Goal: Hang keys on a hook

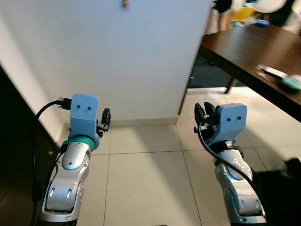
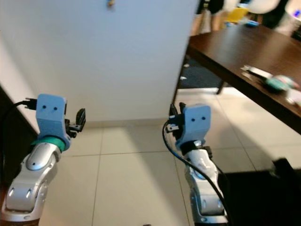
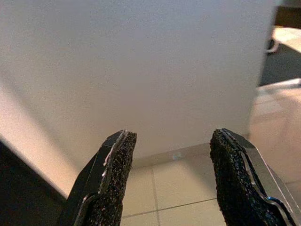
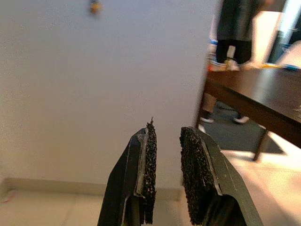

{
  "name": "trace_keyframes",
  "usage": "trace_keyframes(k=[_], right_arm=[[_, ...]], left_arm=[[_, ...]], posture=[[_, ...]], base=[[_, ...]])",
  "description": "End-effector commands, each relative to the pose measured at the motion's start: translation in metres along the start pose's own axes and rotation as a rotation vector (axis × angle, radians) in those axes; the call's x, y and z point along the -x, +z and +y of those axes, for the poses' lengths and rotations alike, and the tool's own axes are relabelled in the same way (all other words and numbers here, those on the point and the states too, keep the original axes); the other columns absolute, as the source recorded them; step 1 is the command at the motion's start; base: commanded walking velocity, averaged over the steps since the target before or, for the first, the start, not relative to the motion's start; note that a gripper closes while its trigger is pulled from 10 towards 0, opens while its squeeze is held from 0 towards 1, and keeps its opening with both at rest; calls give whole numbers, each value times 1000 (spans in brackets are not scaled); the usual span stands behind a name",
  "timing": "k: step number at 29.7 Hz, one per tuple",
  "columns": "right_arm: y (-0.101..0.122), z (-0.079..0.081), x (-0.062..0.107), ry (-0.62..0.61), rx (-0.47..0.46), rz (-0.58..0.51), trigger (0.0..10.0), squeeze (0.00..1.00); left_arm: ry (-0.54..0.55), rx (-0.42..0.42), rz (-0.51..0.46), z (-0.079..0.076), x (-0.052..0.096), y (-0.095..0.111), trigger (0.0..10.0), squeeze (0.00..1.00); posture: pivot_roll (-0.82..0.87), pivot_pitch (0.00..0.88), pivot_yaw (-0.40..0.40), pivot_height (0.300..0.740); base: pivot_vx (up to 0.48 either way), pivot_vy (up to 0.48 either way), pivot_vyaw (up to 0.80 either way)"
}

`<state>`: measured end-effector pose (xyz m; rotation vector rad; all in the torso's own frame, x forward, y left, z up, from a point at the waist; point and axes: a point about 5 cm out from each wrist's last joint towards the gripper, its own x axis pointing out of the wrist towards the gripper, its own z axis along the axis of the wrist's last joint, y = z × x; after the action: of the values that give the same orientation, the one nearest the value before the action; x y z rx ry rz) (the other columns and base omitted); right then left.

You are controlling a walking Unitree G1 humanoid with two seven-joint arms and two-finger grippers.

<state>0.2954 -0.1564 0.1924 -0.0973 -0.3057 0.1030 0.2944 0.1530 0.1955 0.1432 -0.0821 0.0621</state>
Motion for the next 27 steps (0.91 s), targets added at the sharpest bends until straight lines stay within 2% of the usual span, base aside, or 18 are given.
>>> trace_keyframes(k=[1,7,27], right_arm=[[3,2,-1,8,-9,-9,10000,0],[6,5,-4,16,-15,-21,10000,0],[2,2,-4,3,-10,-11,10000,0]], left_arm=[[-6,-2,-15,0,-1,2,10000,0],[-13,21,-65,0,-5,17,10000,0],[-12,-7,-49,5,-5,12,10000,0]], posture=[[-132,65,99,740],[-129,63,100,740],[-126,68,107,740]], base=[[0,0,-800],[0,0,-800],[0,0,-800]])
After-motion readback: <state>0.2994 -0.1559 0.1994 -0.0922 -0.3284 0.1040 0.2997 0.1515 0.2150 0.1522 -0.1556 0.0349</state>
